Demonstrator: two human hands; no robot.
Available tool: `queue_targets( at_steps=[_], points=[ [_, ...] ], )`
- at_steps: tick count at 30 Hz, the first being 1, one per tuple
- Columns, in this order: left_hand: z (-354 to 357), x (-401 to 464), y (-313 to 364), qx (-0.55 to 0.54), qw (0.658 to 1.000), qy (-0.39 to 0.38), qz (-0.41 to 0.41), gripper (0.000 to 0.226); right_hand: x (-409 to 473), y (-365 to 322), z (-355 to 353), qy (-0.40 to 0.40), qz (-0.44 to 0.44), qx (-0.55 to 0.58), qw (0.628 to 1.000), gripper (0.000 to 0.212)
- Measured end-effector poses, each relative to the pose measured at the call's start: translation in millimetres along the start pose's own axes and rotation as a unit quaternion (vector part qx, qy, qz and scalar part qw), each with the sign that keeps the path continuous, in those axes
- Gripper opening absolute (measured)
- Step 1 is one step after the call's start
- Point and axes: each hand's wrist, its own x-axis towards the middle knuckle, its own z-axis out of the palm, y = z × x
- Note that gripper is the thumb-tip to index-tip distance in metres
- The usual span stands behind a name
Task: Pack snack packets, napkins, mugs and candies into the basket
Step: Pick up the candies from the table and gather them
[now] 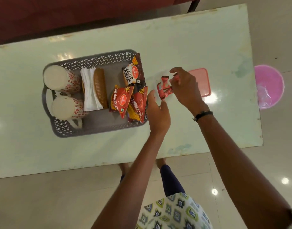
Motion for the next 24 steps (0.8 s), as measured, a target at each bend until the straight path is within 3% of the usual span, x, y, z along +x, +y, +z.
queue_targets(
  at_steps=[3,5,7,9,13,17,19,22,24],
  points=[
    [0,9,2,0.011,1.0,-0.008,-0.006,0.051,-1,-4,7,-0.08,-0.05,-0.021,0.995,0.044],
    [0,15,4,0.018,1.0,-0.016,-0.007,0.052,0,-1,4,-0.04,-0.053,-0.015,0.998,0.044],
    [0,19,6,0.03,0.999,-0.024,-0.007,0.052,3,14,-4,0.062,-0.009,0.017,0.998,0.041],
    [1,23,8,0.046,0.998,-0.032,-0.008,0.053,8,38,-13,0.107,0.078,-0.009,0.991,0.047],
    [5,33,5,0.063,0.997,-0.045,-0.022,0.056,13,73,-18,0.039,0.229,-0.084,0.969,0.079],
    [8,37,1,0.05,0.997,-0.049,-0.044,0.058,26,76,-23,0.001,0.272,-0.029,0.962,0.08],
    [10,38,1,0.048,0.997,-0.051,-0.045,0.058,27,70,-26,-0.023,0.256,-0.018,0.966,0.067],
    [14,40,0,0.034,0.997,-0.055,-0.038,0.061,15,43,-25,0.041,0.153,-0.042,0.986,0.036],
    [16,41,-2,0.037,0.997,-0.056,-0.036,0.063,5,21,-16,0.065,0.072,-0.048,0.994,0.044]
  ],
)
